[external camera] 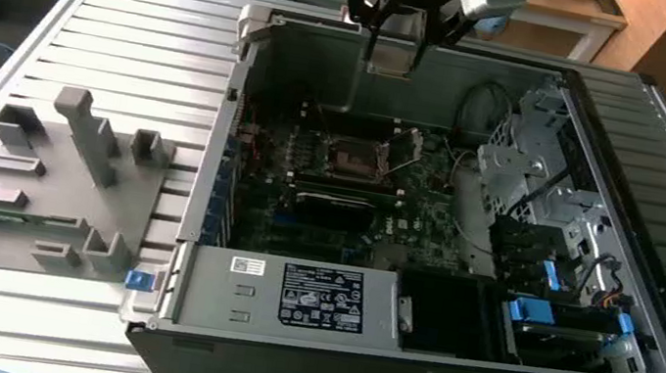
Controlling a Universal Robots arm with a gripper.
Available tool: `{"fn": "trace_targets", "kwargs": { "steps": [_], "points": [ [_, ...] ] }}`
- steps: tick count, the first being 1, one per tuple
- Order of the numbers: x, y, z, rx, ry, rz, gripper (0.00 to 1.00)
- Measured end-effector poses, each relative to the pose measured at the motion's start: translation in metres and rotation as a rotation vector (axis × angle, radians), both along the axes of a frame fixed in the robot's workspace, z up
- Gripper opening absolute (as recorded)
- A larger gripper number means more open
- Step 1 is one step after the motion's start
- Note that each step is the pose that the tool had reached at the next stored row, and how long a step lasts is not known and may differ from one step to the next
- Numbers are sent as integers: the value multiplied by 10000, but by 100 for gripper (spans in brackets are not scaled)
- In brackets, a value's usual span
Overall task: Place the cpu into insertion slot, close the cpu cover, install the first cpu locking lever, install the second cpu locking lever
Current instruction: 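Place the cpu into insertion slot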
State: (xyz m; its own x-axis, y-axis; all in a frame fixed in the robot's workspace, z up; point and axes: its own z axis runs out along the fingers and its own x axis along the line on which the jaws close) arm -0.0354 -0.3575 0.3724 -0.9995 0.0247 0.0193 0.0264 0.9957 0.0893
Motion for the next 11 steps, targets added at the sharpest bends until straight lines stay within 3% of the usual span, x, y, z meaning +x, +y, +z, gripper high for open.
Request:
{"fn": "trace_targets", "kwargs": {
  "steps": [6,11],
  "points": [
    [0,0,-4,-1,0,0,54],
    [0,0,-44,0,-3,1,54]
  ]
}}
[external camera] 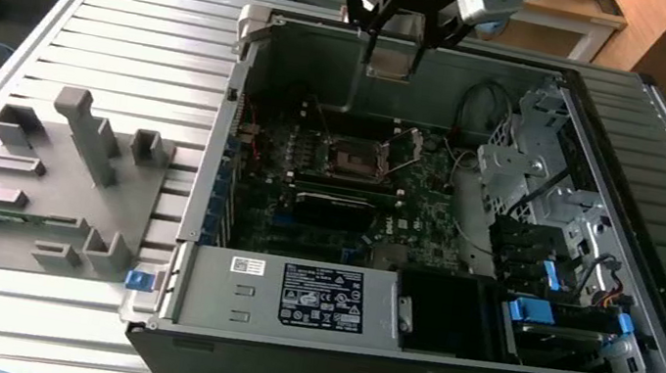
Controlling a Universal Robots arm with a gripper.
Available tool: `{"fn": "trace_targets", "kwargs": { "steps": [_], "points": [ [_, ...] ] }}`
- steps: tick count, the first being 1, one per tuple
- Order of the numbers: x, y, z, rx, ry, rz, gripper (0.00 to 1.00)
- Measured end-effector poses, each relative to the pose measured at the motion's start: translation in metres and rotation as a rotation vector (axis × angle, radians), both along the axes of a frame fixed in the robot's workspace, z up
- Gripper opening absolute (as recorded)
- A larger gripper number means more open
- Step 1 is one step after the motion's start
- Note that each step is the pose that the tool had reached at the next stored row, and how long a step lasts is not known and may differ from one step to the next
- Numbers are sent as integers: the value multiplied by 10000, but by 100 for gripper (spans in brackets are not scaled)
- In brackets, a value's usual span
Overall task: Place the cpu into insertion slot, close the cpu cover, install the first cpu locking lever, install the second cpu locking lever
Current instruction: 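Place the cpu into insertion slot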
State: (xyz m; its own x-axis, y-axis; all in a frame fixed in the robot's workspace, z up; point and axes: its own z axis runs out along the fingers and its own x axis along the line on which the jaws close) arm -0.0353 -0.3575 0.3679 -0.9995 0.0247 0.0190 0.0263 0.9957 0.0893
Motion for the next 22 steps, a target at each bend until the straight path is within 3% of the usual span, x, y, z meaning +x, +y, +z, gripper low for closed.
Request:
{"fn": "trace_targets", "kwargs": {
  "steps": [7,15,22],
  "points": [
    [-2,0,-22,2,-12,-2,54],
    [-7,0,-134,1,-86,0,54],
    [-7,0,-139,0,-88,0,54]
  ]
}}
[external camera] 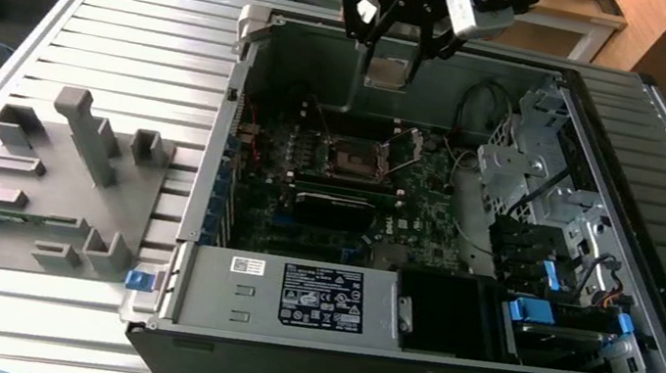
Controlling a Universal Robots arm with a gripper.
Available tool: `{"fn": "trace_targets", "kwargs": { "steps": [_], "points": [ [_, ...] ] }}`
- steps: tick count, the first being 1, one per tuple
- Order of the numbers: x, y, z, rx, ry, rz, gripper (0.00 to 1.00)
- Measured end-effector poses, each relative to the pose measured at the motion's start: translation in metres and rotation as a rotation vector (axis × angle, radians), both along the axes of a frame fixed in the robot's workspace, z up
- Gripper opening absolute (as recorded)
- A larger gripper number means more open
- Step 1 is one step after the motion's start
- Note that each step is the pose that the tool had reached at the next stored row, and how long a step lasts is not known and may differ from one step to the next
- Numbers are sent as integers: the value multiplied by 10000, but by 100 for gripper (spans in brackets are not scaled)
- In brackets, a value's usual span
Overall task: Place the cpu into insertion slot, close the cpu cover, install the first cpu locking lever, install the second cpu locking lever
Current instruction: 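Place the cpu into insertion slot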
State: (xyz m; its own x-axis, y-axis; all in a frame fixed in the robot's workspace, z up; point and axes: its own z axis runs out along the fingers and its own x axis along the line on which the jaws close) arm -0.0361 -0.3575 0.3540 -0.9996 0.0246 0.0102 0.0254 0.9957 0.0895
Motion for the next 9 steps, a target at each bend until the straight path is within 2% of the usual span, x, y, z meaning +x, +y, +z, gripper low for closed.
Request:
{"fn": "trace_targets", "kwargs": {
  "steps": [9],
  "points": [
    [0,0,-67,0,-2,0,54]
  ]
}}
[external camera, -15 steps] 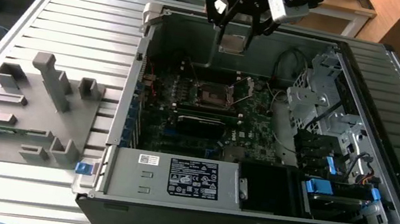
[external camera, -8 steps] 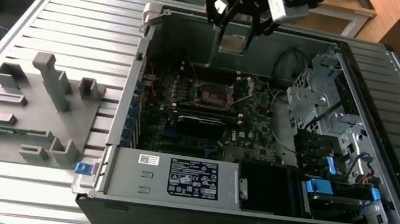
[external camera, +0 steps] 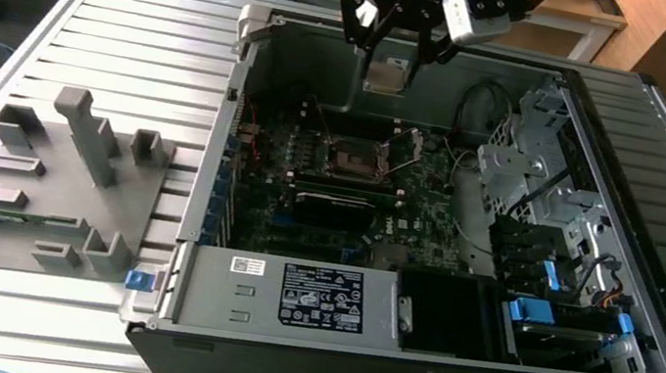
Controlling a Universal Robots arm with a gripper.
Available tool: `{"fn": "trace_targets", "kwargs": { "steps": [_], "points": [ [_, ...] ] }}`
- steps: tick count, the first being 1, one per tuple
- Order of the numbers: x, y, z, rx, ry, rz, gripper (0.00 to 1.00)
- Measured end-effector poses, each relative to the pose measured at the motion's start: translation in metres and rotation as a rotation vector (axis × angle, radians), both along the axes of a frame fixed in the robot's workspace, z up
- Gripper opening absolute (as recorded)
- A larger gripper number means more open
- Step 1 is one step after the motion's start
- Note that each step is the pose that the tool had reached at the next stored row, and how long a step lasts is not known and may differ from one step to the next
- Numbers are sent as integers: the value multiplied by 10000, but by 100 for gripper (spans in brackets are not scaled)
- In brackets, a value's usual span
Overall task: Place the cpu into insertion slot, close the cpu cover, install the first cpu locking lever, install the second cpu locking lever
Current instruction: 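Place the cpu into insertion slot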
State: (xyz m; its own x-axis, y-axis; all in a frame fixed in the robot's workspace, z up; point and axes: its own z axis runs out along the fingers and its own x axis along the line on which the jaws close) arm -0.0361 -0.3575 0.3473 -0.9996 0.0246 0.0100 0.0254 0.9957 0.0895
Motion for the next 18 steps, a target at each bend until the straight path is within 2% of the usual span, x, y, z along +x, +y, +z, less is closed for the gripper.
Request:
{"fn": "trace_targets", "kwargs": {
  "steps": [8,15,18],
  "points": [
    [0,0,-64,1,-9,0,54],
    [0,0,-81,-6,-10,-3,54],
    [0,0,-91,-8,-9,-152,54]
  ]
}}
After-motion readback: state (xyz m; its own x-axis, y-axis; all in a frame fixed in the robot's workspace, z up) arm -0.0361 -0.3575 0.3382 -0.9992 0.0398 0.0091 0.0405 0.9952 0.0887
